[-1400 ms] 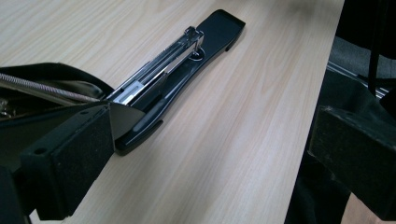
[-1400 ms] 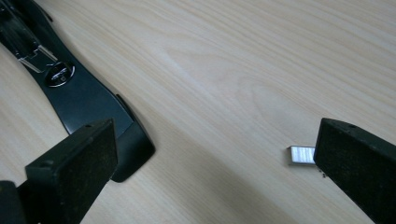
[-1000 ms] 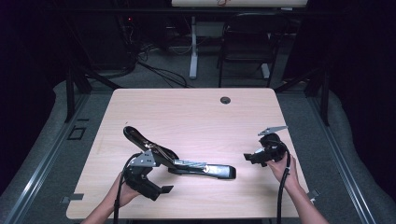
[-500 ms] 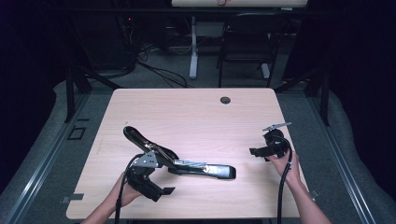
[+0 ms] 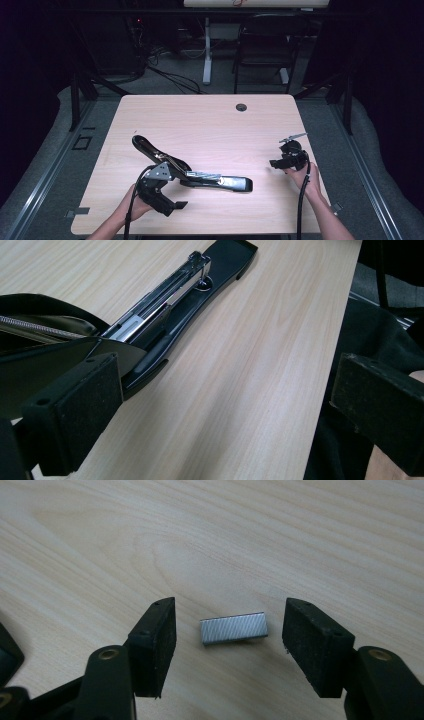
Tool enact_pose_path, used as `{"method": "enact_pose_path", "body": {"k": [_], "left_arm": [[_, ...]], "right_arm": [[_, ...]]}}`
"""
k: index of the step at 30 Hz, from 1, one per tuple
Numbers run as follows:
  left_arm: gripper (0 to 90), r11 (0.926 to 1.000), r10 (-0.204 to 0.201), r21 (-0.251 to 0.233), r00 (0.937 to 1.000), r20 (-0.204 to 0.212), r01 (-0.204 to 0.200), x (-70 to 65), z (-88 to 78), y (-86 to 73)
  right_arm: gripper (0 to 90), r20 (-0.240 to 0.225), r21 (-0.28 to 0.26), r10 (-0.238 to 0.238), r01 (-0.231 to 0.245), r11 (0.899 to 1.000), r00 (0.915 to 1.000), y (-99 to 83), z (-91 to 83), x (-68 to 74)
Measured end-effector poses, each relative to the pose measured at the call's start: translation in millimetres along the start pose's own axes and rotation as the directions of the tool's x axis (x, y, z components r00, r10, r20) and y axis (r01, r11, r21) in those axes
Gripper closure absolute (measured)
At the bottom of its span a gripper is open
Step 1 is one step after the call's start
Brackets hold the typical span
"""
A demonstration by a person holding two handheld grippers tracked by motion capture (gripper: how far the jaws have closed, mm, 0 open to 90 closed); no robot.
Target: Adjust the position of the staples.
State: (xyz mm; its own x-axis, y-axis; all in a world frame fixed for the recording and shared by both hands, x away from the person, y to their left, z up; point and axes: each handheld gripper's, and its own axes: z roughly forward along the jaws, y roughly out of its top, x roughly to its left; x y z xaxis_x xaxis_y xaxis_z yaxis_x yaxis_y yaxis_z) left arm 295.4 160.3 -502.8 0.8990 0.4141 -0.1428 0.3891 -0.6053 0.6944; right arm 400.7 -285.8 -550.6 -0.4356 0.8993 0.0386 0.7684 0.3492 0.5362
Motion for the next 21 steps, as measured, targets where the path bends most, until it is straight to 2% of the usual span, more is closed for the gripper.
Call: {"method": "enact_pose_path", "body": {"k": [5, 10, 21], "left_arm": [[0.0, 1.0, -0.002, 0.005, 1.0, -0.008, 0.002, 0.7, -0.6, -0.5], [0.0, 0.9999, -0.001, 0.014, 1.0, -0.009, 0.001, 1.1, 0.0, -0.4], [0.0, 0.9998, 0.006, 0.018, 0.9996, -0.029, -0.005, 1.5, -1.4, -0.9]], "right_arm": [[45.6, 0.022, 0.007, -0.009, 0.009, 1.0, 0.9997, 2.0, 3.9, 2.0], [55.3, 0.018, 0.02, -0.012, 0.011, 1.0, 0.9998, 0.7, 4.9, 1.5], [56.8, 0.009, 0.036, -0.045, 0.045, 0.998, 0.9989, 0.9, 4.4, 3.8]]}}
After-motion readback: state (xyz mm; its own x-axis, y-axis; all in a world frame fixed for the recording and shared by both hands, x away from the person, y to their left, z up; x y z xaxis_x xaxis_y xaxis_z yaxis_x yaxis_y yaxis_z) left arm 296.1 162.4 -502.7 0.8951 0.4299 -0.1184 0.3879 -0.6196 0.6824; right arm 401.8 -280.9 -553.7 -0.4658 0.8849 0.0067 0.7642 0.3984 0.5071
